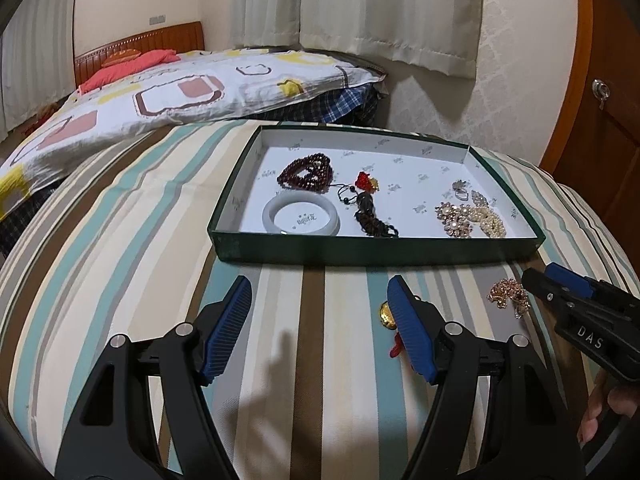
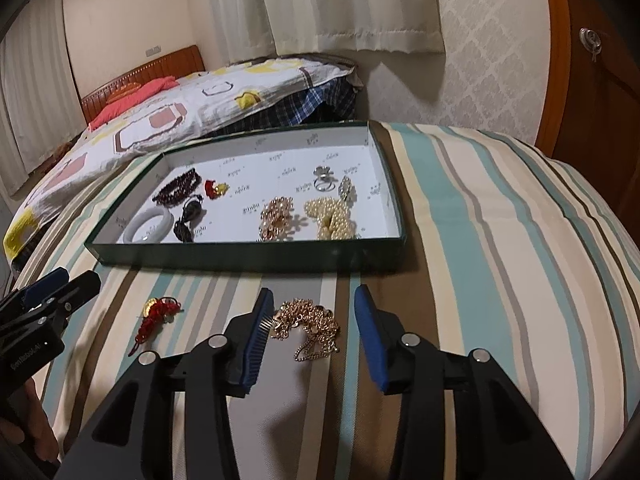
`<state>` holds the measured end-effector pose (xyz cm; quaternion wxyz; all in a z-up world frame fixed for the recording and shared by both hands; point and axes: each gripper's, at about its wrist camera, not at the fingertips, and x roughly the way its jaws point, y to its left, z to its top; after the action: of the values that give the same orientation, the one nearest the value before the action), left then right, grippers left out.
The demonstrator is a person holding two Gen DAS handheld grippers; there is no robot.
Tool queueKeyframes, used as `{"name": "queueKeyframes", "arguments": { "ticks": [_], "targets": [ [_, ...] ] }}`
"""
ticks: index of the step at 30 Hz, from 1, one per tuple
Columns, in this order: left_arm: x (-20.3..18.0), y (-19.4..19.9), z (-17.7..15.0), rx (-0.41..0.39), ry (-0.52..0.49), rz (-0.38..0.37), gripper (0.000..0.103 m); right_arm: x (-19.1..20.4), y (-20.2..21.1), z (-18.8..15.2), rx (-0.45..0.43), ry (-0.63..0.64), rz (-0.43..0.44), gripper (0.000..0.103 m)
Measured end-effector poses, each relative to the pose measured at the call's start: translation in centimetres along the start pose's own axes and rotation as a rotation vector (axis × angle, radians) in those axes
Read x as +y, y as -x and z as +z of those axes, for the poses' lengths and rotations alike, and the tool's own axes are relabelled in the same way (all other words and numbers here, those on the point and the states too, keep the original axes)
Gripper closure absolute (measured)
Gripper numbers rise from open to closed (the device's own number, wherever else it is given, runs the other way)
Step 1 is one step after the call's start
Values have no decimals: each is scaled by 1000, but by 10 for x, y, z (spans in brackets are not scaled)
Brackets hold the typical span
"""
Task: Organize jewelry
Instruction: 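Grasp the red tassel with gold coin with left tool while right grasps gold chain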
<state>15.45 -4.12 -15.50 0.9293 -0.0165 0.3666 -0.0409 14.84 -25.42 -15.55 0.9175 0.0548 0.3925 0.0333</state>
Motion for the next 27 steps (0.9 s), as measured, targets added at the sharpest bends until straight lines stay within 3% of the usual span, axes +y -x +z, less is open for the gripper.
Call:
{"name": "queueKeyframes", "arguments": {
  "ticks": [8,12,17,22,25,27],
  "targets": [
    [3,-8,-4,29,8,-1,34,4,-19,0,70,13,4,57],
    [2,-10,-6,38,5,-5,34,5,-27,-1,105,22,0,50],
    [-2,-11,-9,48,-4,-10,34,10,-28,-4,107,64,-19,49],
    [-4,-12,-9,54,-4,-15,34,11,-24,-6,100,75,-10,68],
    [-6,-12,-10,55,-9,-15,34,8,-21,-7,99,63,5,87],
    [-6,-12,-10,57,-11,-19,34,5,-21,-8,98,50,18,91]
  ]
}}
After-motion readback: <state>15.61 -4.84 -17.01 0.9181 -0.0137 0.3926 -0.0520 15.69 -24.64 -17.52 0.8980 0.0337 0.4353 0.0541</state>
